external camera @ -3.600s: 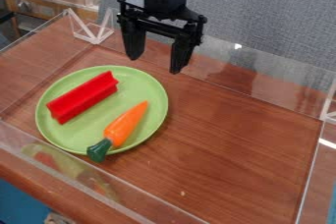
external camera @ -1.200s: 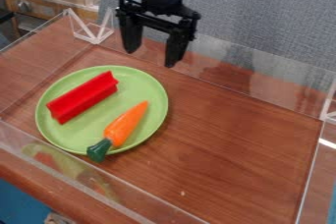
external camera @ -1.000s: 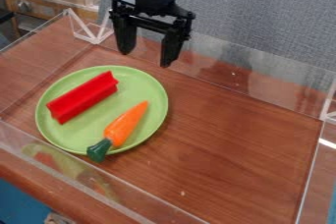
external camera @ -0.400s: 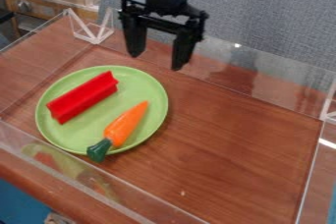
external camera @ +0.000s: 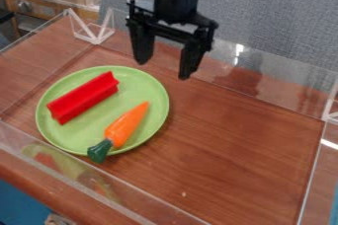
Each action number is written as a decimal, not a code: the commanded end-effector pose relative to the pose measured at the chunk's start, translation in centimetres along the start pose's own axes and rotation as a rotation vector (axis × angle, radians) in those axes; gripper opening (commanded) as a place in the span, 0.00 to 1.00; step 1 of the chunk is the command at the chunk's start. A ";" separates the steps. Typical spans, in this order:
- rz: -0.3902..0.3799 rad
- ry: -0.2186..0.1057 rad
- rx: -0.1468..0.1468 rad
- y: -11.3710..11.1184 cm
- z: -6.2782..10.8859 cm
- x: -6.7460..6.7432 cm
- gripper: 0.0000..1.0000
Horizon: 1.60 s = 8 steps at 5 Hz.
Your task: Move the carrot from the green plate to the table
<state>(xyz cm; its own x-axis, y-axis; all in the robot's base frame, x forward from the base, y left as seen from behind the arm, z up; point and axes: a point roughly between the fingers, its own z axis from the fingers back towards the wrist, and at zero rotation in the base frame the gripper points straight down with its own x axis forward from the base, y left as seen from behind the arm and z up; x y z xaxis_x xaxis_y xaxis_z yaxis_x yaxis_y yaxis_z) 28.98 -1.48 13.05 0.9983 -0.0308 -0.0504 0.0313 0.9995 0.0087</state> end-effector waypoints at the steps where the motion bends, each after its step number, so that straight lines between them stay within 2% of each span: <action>1: 0.023 -0.032 0.014 0.6 0.1 0.3 1.00; 2: -0.009 -0.035 0.034 1.8 -0.4 1.0 1.00; 3: 0.054 -0.013 0.033 2.5 -1.5 -0.4 1.00; 4: 0.112 -0.002 0.038 3.6 -3.9 -2.4 1.00; 5: 0.168 -0.012 0.033 4.8 -5.7 -3.2 1.00; 7: 0.155 -0.025 0.002 6.3 -7.0 -2.8 1.00; 8: 0.130 -0.023 -0.009 6.6 -8.2 -2.4 1.00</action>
<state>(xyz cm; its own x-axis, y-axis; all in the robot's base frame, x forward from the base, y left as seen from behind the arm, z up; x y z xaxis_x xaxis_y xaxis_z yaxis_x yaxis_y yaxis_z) 25.94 4.77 4.17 0.9942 0.0870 -0.0634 -0.0870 0.9962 0.0032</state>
